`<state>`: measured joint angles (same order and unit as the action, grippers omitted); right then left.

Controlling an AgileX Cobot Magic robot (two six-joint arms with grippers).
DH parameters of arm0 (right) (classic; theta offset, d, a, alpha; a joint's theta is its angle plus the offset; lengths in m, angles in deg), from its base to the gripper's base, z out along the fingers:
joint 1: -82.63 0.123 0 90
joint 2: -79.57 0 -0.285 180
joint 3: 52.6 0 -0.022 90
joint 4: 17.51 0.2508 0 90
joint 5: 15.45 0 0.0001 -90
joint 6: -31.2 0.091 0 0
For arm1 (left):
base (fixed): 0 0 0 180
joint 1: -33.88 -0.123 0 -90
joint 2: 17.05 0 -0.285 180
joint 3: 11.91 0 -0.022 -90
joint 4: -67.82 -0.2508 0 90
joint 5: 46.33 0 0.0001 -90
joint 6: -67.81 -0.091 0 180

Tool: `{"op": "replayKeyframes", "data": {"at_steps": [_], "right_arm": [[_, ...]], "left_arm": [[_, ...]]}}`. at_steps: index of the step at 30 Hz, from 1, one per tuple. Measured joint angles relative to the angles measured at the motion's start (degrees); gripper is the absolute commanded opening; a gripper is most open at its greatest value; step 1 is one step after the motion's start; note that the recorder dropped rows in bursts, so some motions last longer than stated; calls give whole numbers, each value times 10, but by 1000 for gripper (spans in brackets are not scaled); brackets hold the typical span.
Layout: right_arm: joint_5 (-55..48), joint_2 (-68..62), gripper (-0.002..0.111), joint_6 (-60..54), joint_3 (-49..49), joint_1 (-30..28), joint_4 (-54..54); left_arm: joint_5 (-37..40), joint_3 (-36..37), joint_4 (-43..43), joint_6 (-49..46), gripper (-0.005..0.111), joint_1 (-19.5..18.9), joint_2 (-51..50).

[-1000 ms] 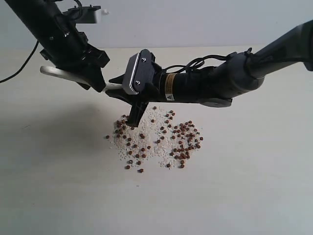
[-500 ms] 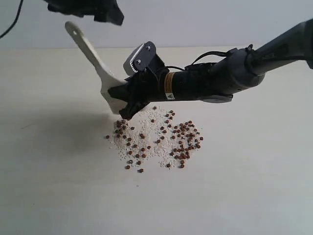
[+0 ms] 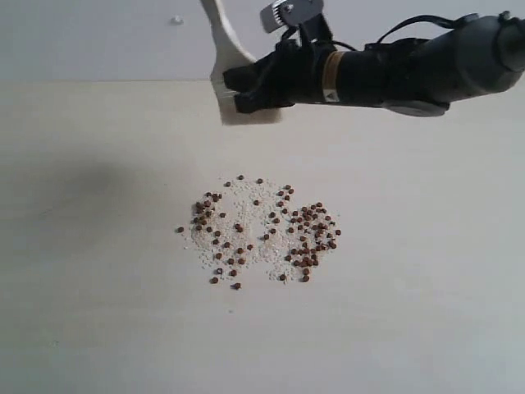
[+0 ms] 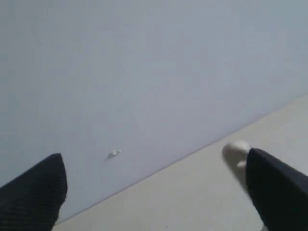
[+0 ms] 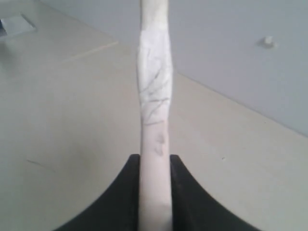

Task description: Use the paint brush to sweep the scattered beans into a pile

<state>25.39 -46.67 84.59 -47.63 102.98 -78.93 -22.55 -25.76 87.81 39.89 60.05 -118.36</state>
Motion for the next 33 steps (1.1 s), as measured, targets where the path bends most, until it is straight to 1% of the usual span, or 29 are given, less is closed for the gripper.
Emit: {"op": "replayKeyframes", "data": {"at_steps": [2,5,8,10,11,14,18,21,24,26,27,29,33], "right_arm": [[58,0,0,53,0,-27,-28],[155,0,0,129,0,-61,-86],[242,0,0,180,0,-83,-150],[267,0,0,207,0,-93,-191],[272,0,0,220,0,-97,-212],[277,1,0,243,0,-100,-261],[280,1,0,259,0,-101,-285],[280,1,0,260,0,-101,-278],[280,1,0,255,0,-101,-263],[280,1,0,250,0,-101,-254],[280,1,0,247,0,-101,-250],[280,1,0,242,0,-101,-243],[280,1,0,239,0,-101,-238]], "left_arm": [[1,3,5,-19,94,-6,0],[1,22,51,-88,94,-11,-2],[10,37,166,-199,94,-11,-10],[35,45,265,-292,94,-11,-20],[57,50,313,-338,94,-11,-26],[128,60,419,-436,94,-11,-45],[177,80,495,-504,94,-14,-68],[216,96,563,-551,94,-40,-82],[304,114,675,-627,94,-84,-102],[385,124,741,-669,94,-115,-122],[413,126,756,-681,94,-128,-129],[439,126,779,-700,94,-142,-150],[450,129,790,-728,94,-139,-191]]}}
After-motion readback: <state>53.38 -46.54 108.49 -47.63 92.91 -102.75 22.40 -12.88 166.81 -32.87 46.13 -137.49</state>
